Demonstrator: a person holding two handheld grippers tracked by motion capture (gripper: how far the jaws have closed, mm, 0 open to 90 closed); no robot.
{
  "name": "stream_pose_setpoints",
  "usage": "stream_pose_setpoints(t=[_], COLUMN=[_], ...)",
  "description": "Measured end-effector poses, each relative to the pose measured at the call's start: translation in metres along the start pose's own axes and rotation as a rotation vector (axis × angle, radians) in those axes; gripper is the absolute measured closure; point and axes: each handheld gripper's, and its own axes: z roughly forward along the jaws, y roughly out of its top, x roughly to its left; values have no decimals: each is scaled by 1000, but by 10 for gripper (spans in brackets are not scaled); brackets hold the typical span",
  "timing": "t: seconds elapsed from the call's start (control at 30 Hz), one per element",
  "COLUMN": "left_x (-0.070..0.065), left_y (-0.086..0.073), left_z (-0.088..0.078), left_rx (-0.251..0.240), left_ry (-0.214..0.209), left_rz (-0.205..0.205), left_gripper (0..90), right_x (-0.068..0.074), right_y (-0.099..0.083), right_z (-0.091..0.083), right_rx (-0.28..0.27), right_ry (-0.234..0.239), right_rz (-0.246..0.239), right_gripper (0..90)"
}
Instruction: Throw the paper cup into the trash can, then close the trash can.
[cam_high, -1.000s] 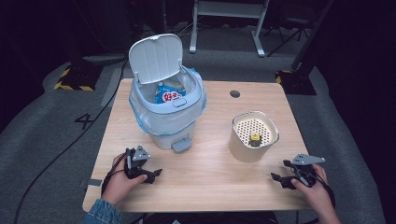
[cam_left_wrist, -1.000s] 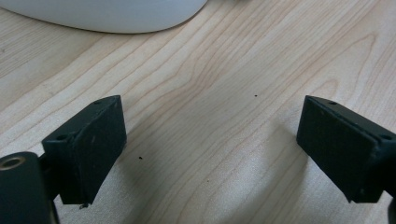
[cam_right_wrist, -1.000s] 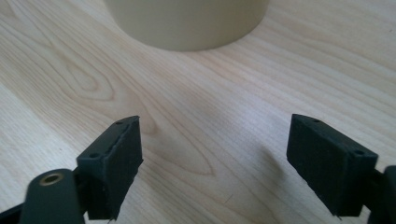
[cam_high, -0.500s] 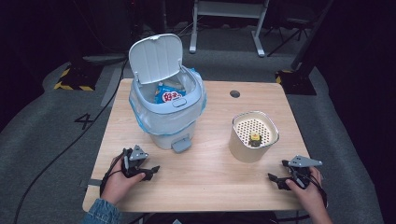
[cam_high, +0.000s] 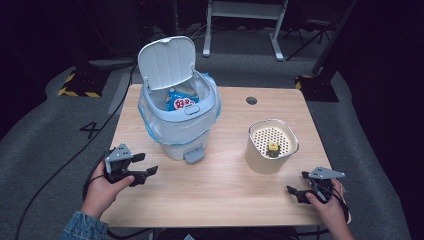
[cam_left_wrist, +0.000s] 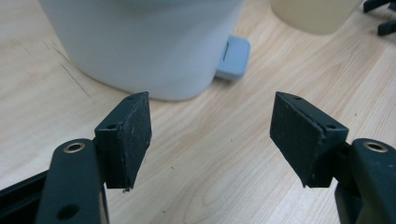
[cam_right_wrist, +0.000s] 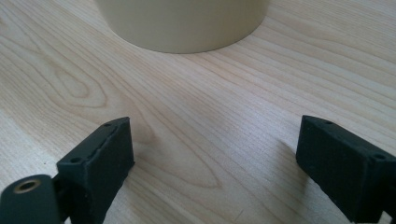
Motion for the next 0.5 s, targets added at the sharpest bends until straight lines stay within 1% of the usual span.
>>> stream_pose_setpoints(t=[0.03, 0.1, 0.2, 0.23, 0.27, 0.33, 0.4, 0.5], left_x=[1, 3, 5, 6, 6, 8, 9, 13], left_y=[3, 10, 19, 22, 25, 32, 40, 52], left_z=[-4, -10, -18, -21, -23, -28, -34, -42], left_rx=[-6, -26, -51, -56, -59, -52, -56, -74], left_ry=[2, 4, -1, 0, -1, 3, 12, 25], left_rz=[4, -3, -2, 7, 2, 21, 34, 42], left_gripper=[298, 299, 298, 298, 298, 292, 289, 286], right_x=[0, 0, 0, 0, 0, 0, 0, 1], right_y=[0, 0, 0, 0, 0, 0, 0, 0], right_z=[0, 0, 0, 0, 0, 0, 0, 0], right_rx=[0, 0, 0, 0, 0, 0, 0, -2], right_ry=[0, 0, 0, -1, 0, -1, -1, -1], right_rz=[0, 0, 0, 0, 0, 0, -1, -2], right_gripper=[113, 113, 113, 113, 113, 114, 116, 123])
